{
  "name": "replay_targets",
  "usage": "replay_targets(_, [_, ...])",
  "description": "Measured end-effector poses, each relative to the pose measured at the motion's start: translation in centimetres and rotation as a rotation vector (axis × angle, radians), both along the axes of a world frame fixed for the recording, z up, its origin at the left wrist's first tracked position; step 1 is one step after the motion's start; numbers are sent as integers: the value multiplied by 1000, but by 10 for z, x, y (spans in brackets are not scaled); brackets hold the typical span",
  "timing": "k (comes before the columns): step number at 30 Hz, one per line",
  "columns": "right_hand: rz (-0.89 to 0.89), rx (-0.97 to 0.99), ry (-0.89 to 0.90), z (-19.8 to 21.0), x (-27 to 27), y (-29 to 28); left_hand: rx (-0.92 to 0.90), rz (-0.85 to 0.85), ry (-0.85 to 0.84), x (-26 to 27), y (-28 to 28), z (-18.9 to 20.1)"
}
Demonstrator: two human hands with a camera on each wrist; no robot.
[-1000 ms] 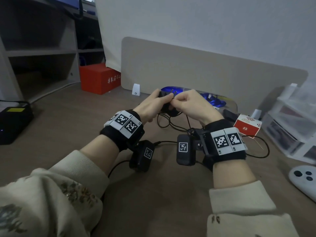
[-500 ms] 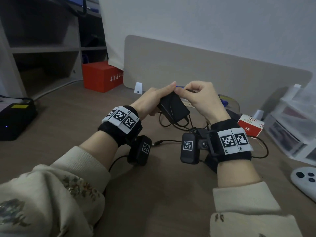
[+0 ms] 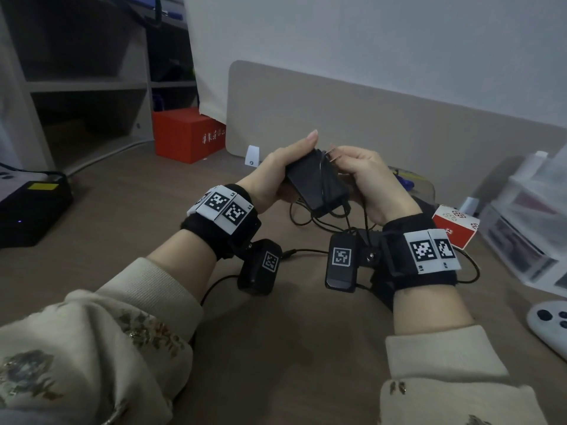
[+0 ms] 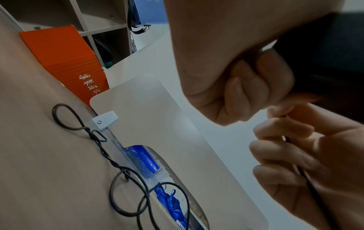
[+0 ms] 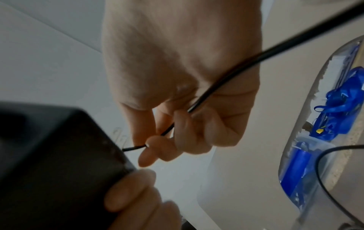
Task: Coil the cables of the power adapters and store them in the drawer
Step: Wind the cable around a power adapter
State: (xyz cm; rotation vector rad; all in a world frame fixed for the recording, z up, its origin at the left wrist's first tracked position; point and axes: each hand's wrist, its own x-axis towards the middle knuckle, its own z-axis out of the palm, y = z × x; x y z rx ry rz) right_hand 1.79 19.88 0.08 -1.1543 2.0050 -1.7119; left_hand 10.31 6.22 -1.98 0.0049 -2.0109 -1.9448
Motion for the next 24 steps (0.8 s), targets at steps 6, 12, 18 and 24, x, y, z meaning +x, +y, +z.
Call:
replay_targets(6, [-156,99,33,-4,0,-6,63,10,108,-3,1,6])
replay_targets(12, [-71,142,56,-11,-8,-10,2,182,143,-9,1,7])
replay_targets(18, [-64,185,134,-15,-13,-10,-19,368,111,-15,0,3])
replay_targets(24, [39,339,258,-22,-4,-17,-15,588,87,-21,-14,0])
